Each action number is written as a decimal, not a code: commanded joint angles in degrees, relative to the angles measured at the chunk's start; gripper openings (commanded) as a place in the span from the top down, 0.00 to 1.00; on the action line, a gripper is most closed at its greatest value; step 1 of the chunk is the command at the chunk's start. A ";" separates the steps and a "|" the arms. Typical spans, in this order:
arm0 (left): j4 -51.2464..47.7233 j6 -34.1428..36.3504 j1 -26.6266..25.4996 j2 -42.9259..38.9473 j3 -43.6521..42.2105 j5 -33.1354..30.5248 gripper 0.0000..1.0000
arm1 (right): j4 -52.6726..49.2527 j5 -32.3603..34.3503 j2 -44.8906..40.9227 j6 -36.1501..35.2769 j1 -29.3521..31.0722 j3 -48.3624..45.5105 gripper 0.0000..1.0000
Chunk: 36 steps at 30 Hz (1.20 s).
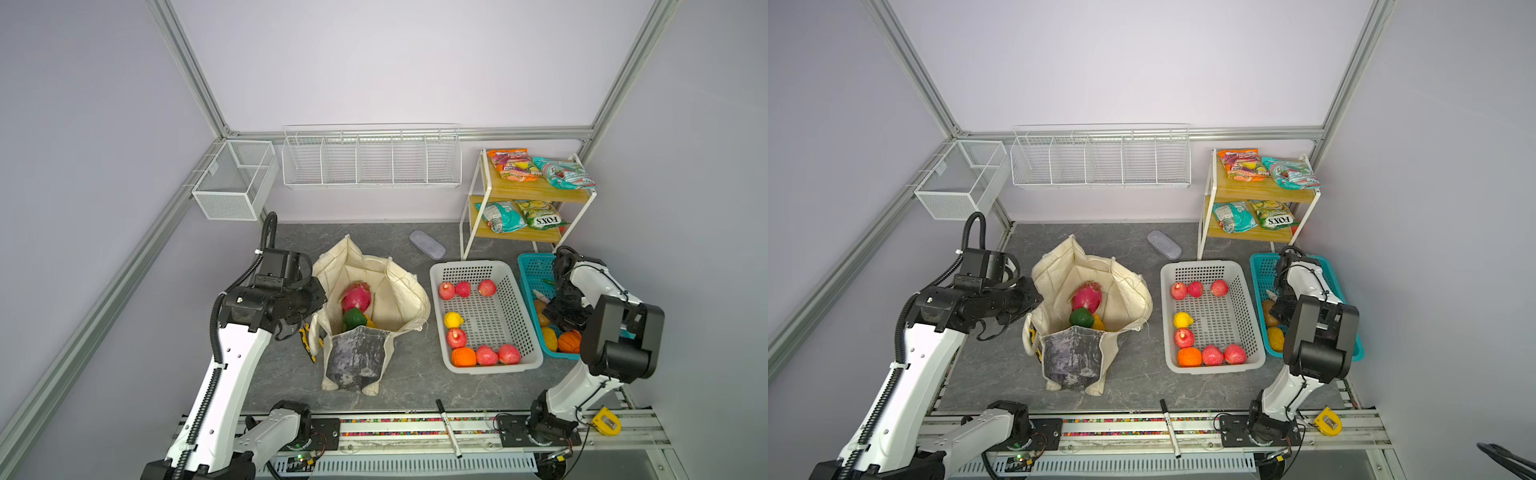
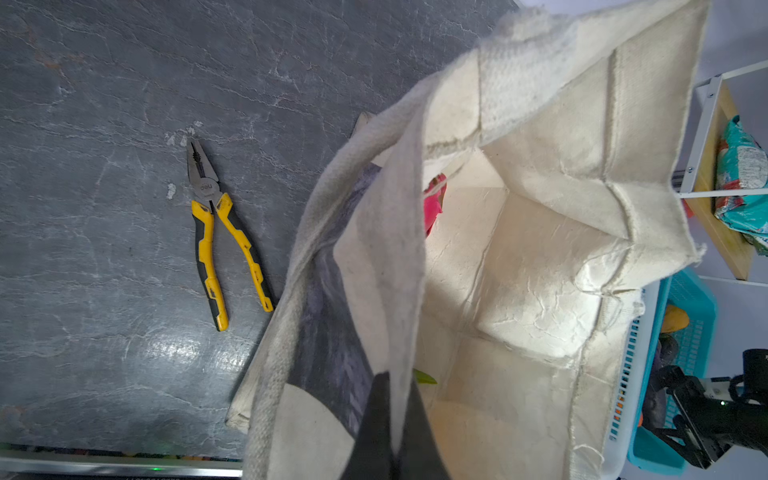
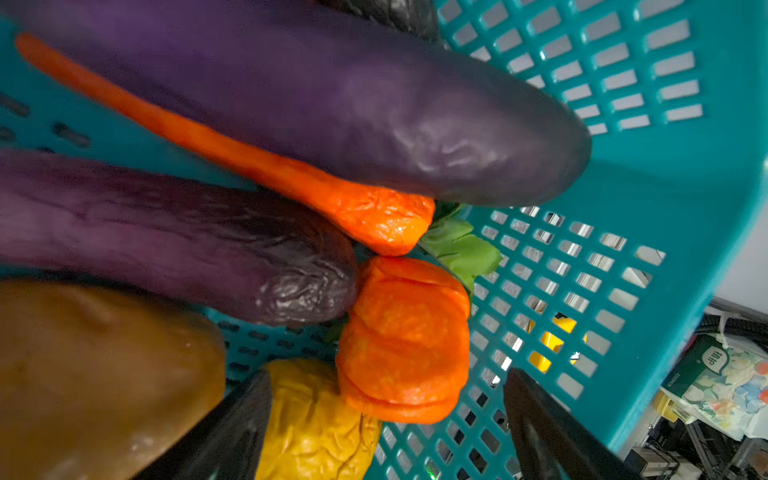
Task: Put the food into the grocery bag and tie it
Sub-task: 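Close the right gripper on the orange pumpkin in the teal basket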
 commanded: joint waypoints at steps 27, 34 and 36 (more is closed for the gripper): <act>0.28 -0.34 -0.32 -1.23 -1.00 0.40 1.00 | 2.53 -4.45 1.27 -8.95 -5.54 -4.75 0.06; 0.07 -0.52 -0.30 -1.70 -1.22 0.31 1.00 | 3.10 -6.21 1.10 -8.77 -6.29 -5.22 0.07; -0.02 -0.52 -0.30 -1.71 -0.98 0.23 1.00 | 3.10 -6.77 0.80 -8.68 -6.39 -4.94 0.12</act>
